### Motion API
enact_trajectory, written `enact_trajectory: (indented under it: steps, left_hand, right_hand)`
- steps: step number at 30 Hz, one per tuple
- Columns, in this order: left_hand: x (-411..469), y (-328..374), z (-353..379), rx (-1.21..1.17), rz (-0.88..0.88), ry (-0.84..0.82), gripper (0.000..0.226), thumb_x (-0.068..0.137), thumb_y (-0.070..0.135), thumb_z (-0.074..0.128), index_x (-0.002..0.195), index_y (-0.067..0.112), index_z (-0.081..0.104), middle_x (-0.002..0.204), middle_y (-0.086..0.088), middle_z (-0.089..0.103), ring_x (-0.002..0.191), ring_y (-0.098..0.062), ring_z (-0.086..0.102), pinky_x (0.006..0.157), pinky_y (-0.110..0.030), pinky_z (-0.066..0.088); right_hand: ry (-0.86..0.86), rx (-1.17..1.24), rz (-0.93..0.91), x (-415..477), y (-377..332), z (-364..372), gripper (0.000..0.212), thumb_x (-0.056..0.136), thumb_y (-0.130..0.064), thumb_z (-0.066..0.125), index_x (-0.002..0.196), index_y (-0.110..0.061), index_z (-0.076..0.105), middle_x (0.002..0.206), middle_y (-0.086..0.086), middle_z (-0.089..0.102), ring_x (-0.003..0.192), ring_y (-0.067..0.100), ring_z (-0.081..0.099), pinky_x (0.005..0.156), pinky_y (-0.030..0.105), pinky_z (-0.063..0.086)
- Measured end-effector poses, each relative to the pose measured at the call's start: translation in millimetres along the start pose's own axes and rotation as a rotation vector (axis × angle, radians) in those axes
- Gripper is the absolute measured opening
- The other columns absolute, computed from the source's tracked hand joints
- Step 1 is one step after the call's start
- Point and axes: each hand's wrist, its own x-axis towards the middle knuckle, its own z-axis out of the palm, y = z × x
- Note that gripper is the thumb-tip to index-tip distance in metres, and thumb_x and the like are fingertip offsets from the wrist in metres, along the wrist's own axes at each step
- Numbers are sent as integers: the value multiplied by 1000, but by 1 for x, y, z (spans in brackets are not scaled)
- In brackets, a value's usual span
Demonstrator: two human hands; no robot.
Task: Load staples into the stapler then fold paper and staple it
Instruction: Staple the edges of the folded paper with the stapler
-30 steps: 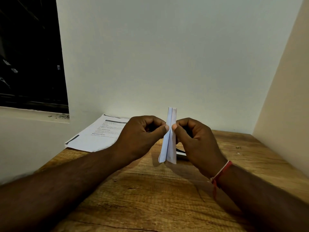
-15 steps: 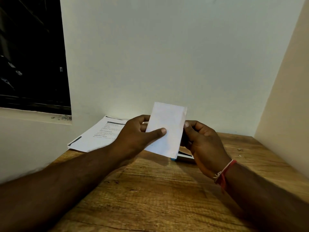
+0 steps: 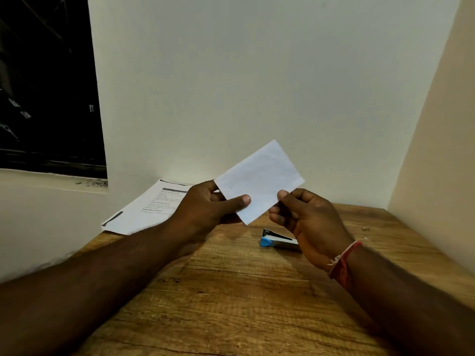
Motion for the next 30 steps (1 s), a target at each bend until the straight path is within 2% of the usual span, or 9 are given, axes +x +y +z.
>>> enact_trajectory:
  steps: [4, 7, 9, 11, 12, 16, 19, 23, 30]
  left_hand:
    - [2, -2, -2, 9, 55, 29, 50, 93, 8, 89, 141, 10, 72, 119, -10, 87, 110, -32, 85, 100, -55, 67]
    - [5, 0, -8, 71, 135, 57, 51, 95, 7, 87, 144, 10, 71, 119, -8, 87, 111, -27, 85, 97, -50, 69]
    - [7, 2, -11, 135, 185, 87, 52, 95, 8, 88, 145, 12, 71, 119, -6, 87, 110, -24, 85, 95, -49, 70]
    - [8, 4, -14, 200, 222, 127, 53, 94, 10, 89, 143, 15, 71, 118, -3, 87, 108, -20, 86, 93, -48, 71]
    - [8, 4, -14, 226, 234, 141, 52, 94, 10, 90, 142, 15, 72, 117, -1, 88, 106, -18, 86, 93, -48, 71]
    - [9, 3, -13, 288, 272, 160, 46, 92, 11, 91, 134, 17, 73, 116, 0, 87, 105, -16, 85, 95, -51, 70]
    - [10, 3, -12, 311, 295, 167, 44, 92, 12, 92, 132, 19, 73, 117, 1, 87, 106, -15, 85, 97, -52, 69]
    - [11, 2, -12, 330, 298, 175, 46, 92, 15, 93, 133, 18, 73, 119, 2, 86, 107, -15, 85, 99, -51, 69]
    - [6, 1, -8, 391, 324, 148, 45, 90, 17, 94, 130, 19, 73, 117, 5, 86, 104, -10, 84, 93, -40, 71]
  right_hand:
    - [6, -139, -29, 0, 0, -2, 24, 102, -23, 74, 106, 1, 77, 92, 15, 81, 81, 25, 74, 72, 34, 65]
    - [-17, -702, -149, 6, 0, -11, 26, 95, -48, 80, 102, -22, 81, 95, -2, 83, 85, 14, 73, 75, 28, 57]
    - [-127, -1112, -111, 7, 5, -19, 42, 78, -63, 89, 108, -35, 78, 100, -14, 78, 90, 4, 70, 72, 20, 50]
    - [-189, -1276, -34, 6, 12, -21, 54, 67, -68, 94, 110, -40, 77, 105, -19, 73, 91, 1, 68, 70, 17, 48]
    - [-189, -1282, -39, 6, 16, -21, 50, 67, -66, 95, 106, -39, 78, 105, -20, 72, 91, 1, 67, 71, 18, 49]
    - [-169, -1154, -113, 4, 22, -17, 24, 85, -44, 91, 100, -30, 80, 100, -12, 76, 87, 1, 71, 74, 21, 53]
    - [-165, -620, -79, 3, 21, -9, 20, 97, -24, 81, 112, -10, 78, 101, 14, 80, 79, 8, 73, 72, 21, 57]
    - [-164, -281, -62, 7, 18, -8, 41, 92, -36, 75, 121, -7, 77, 115, 15, 81, 90, 22, 74, 91, 44, 60]
    - [-201, -116, -32, 3, 18, -3, 39, 93, -27, 74, 123, -2, 74, 114, 11, 81, 92, 22, 75, 89, 43, 62]
